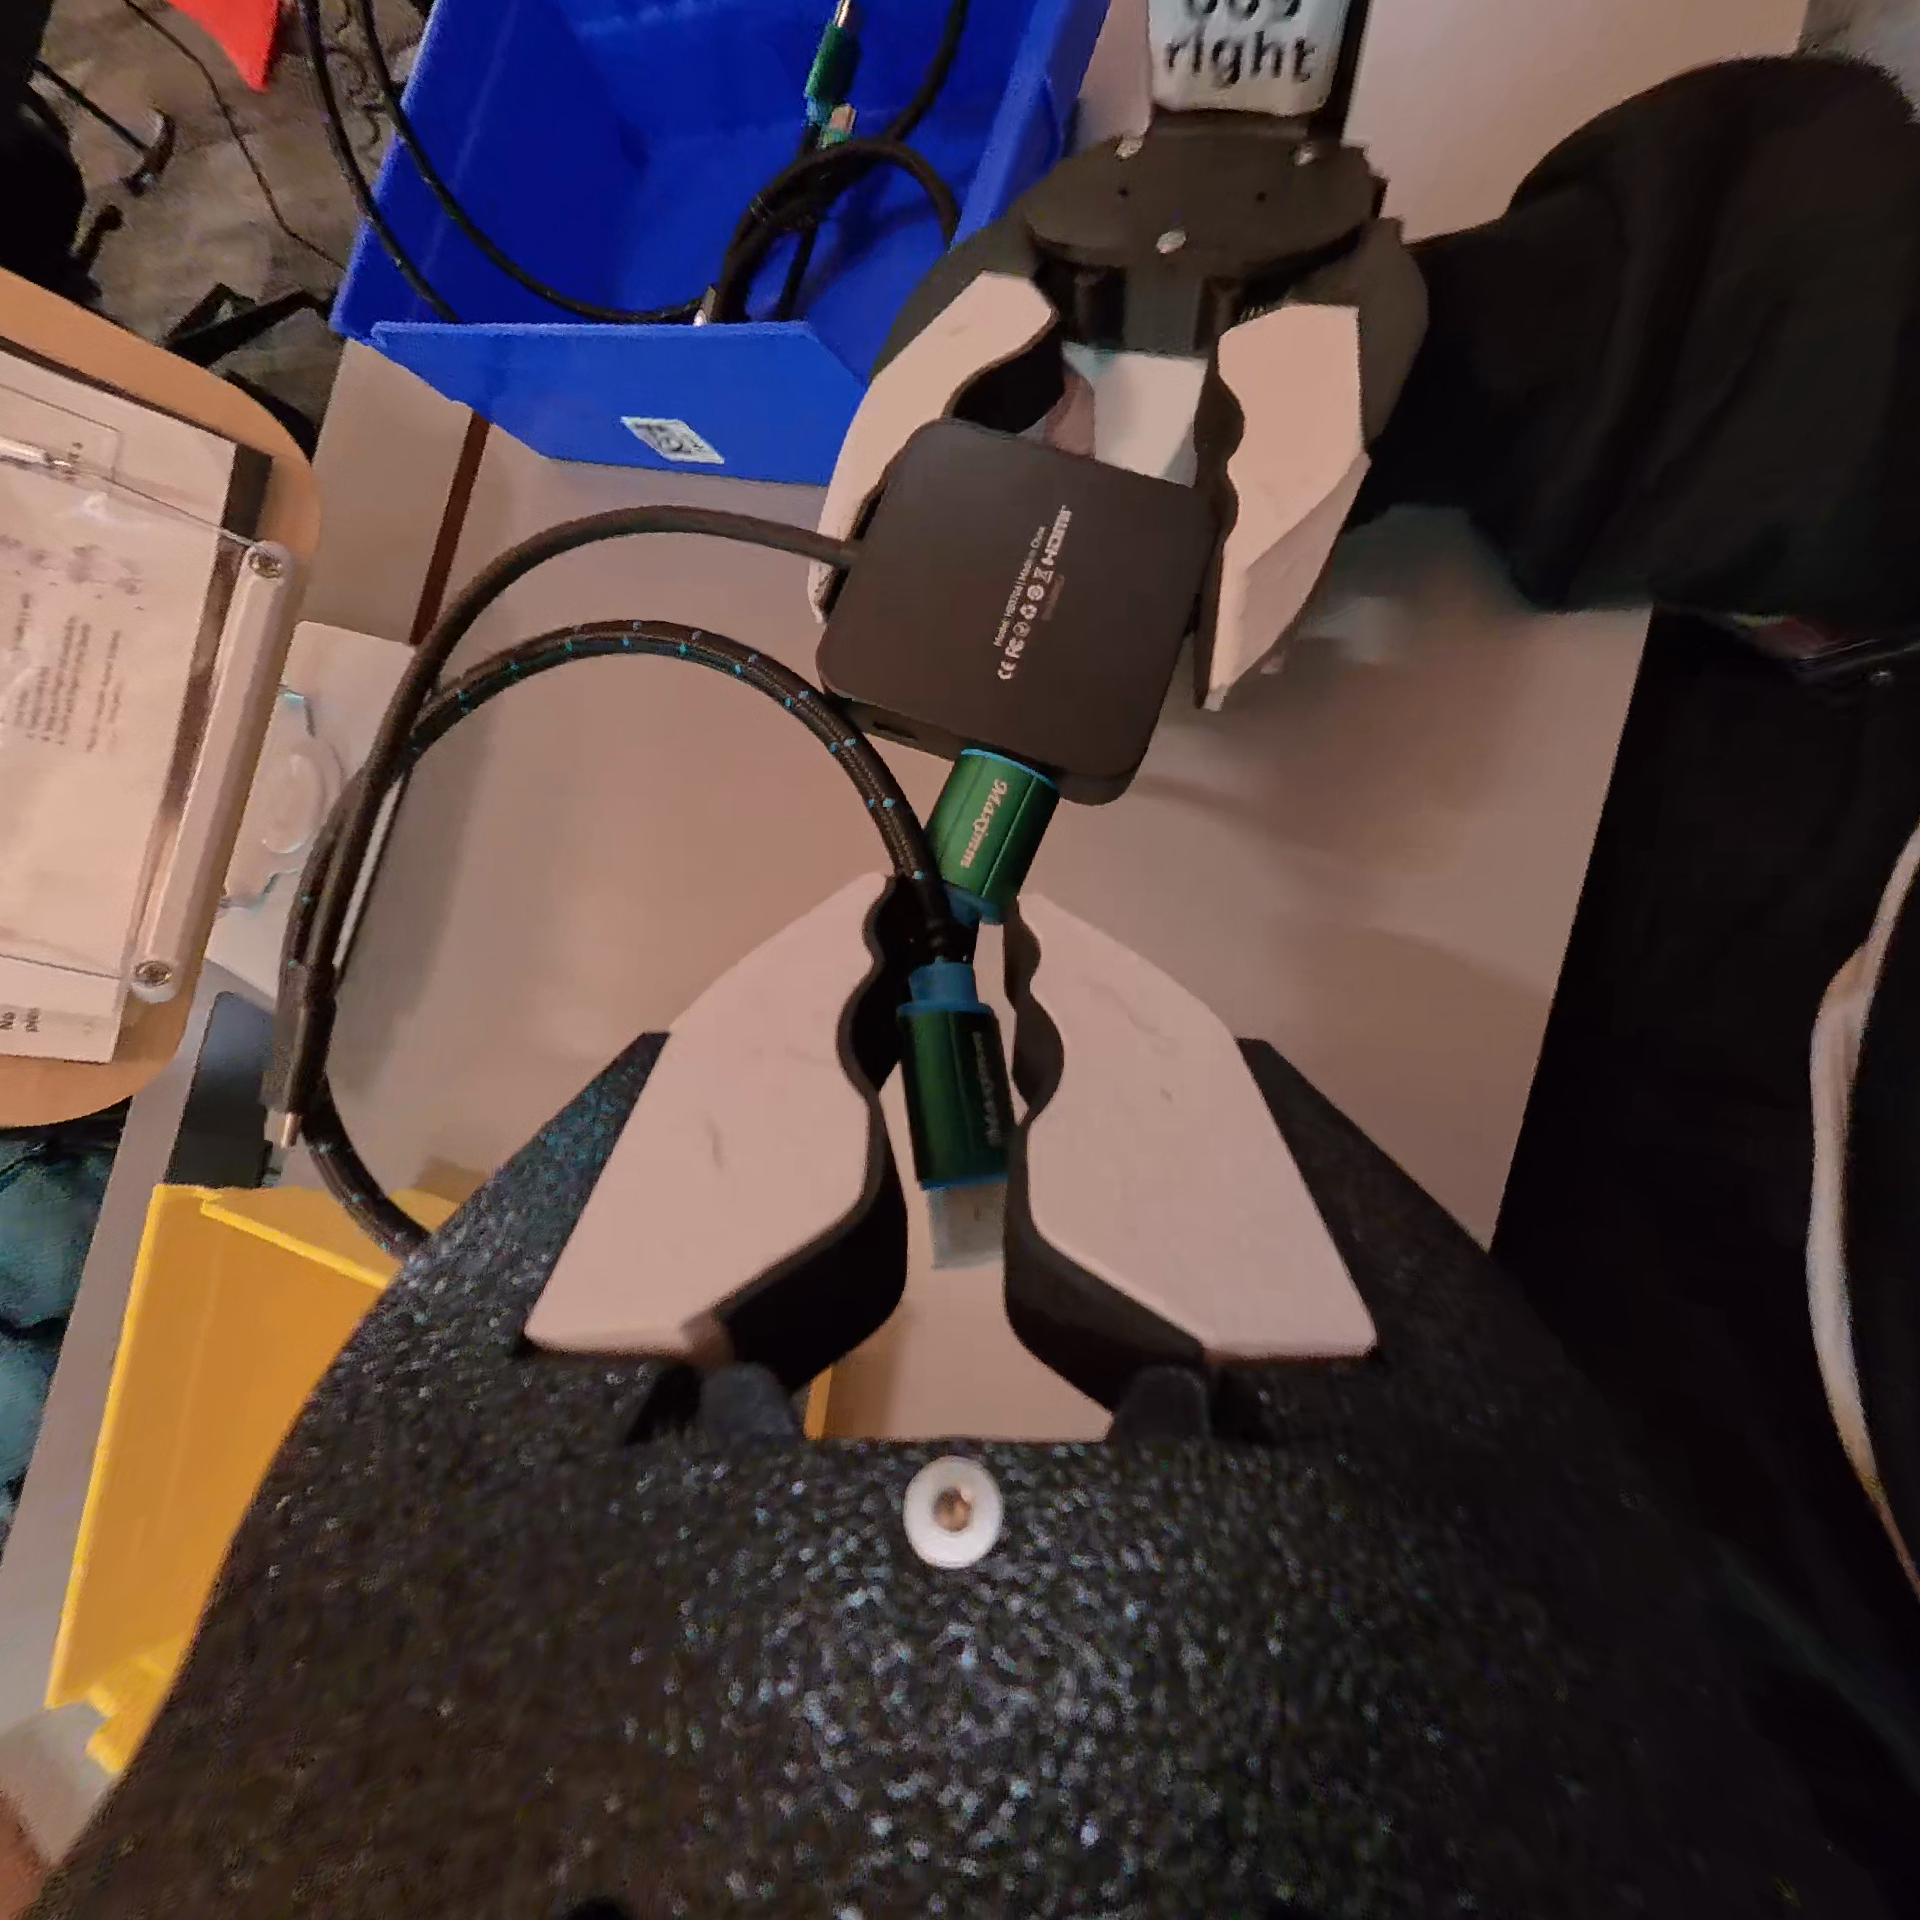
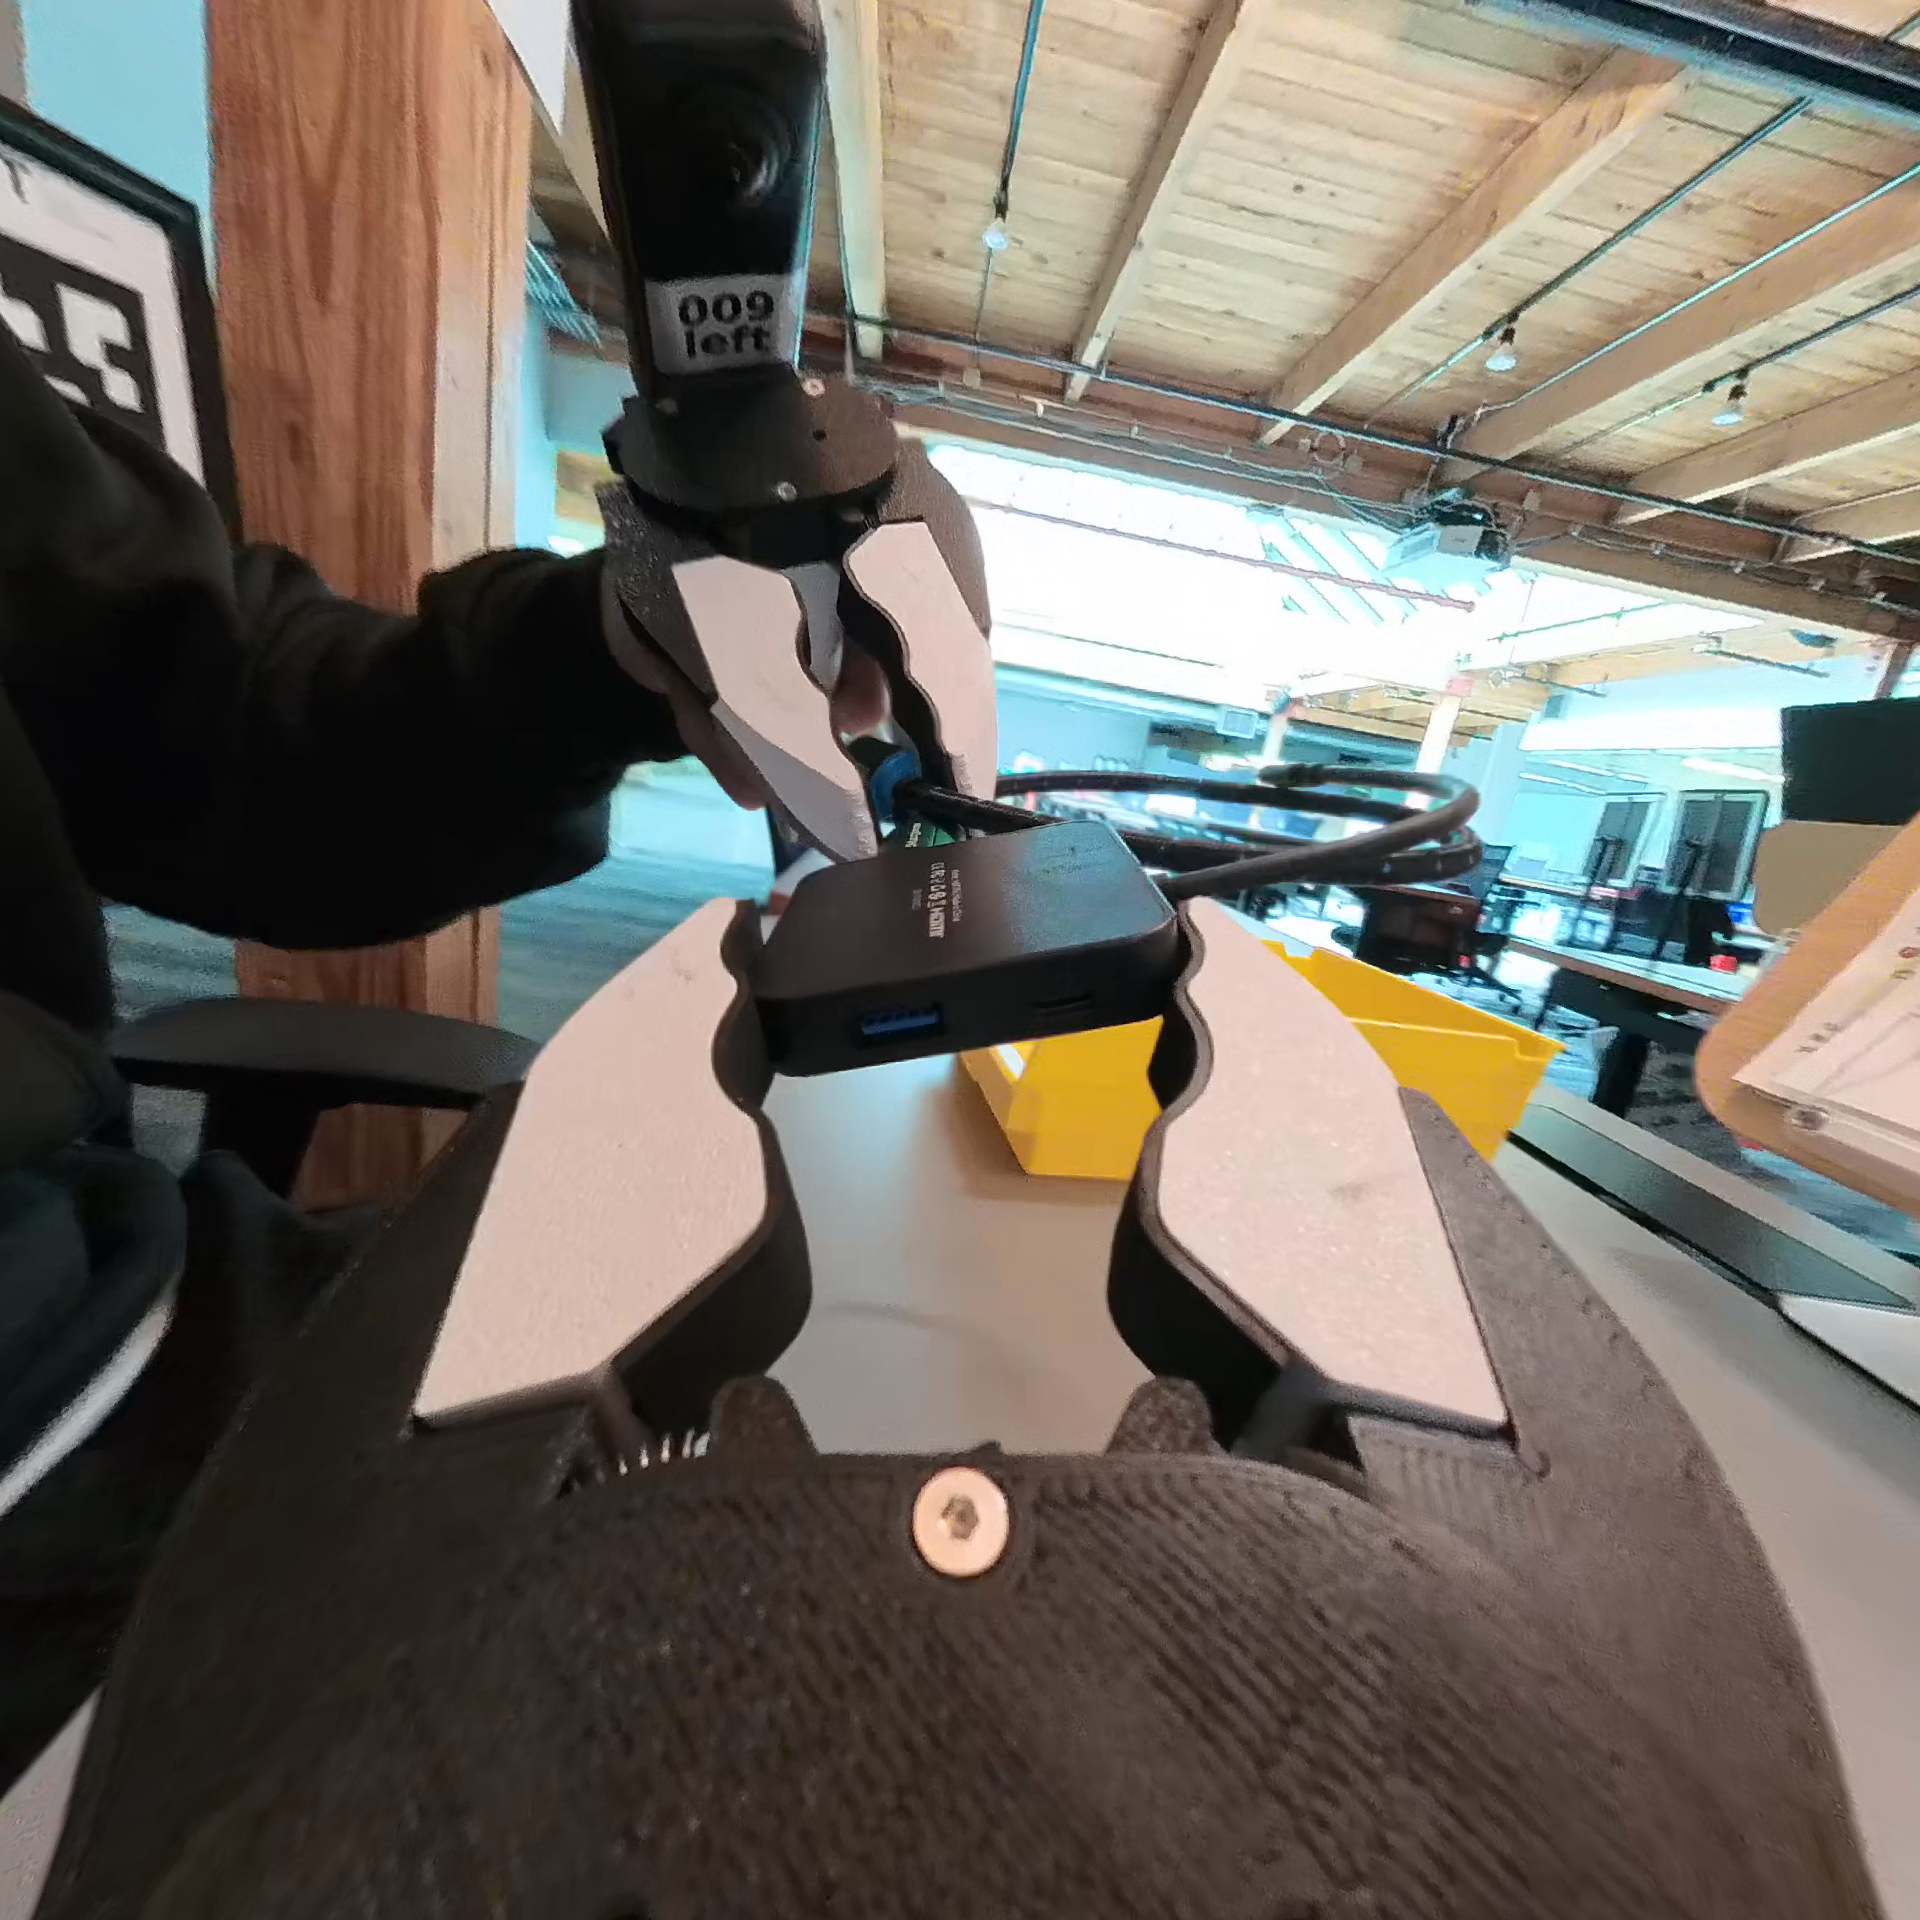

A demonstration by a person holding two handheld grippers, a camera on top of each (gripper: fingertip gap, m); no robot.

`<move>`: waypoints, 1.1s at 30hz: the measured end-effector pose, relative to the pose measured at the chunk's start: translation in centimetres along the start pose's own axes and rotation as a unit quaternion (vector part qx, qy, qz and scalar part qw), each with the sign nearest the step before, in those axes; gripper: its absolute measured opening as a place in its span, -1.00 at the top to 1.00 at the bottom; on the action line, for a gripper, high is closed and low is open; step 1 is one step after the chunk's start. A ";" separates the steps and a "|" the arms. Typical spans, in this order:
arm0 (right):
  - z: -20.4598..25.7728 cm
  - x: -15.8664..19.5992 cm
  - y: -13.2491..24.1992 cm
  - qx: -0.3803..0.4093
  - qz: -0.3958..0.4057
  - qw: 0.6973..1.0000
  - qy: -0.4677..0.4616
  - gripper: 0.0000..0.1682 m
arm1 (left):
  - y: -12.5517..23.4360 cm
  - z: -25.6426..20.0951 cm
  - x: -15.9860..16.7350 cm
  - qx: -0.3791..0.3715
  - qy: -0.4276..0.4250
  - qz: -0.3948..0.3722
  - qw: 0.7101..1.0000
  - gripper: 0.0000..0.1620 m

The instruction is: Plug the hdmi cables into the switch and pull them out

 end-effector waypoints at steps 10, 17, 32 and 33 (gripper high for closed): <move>0.3 -1.2 0.7 -0.051 -0.064 0.997 -0.014 0.14 | 0.0 0.1 0.2 0.101 -0.018 -0.061 0.993 0.71; 0.0 -1.1 1.1 -0.032 -0.055 0.998 -0.013 0.14 | -0.8 0.2 0.2 0.065 -0.019 -0.058 0.996 0.83; -0.2 -1.5 1.3 -0.025 -0.104 0.994 -0.030 0.15 | -0.2 -0.2 -0.9 0.024 -0.009 -0.073 0.997 0.81; -0.3 -1.6 1.4 -0.021 -0.105 0.994 -0.027 0.15 | -0.1 -0.3 -1.0 0.008 -0.020 -0.073 0.997 0.79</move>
Point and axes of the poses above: each gripper's, where its closed fingertips meet, y back along the fingers, x out of its underside, z = x × y across the jaws, the point moved 9 cm from there along y, back along the fingers, and after that the axes turned 7 degrees about -x, right-handed, at the moved point
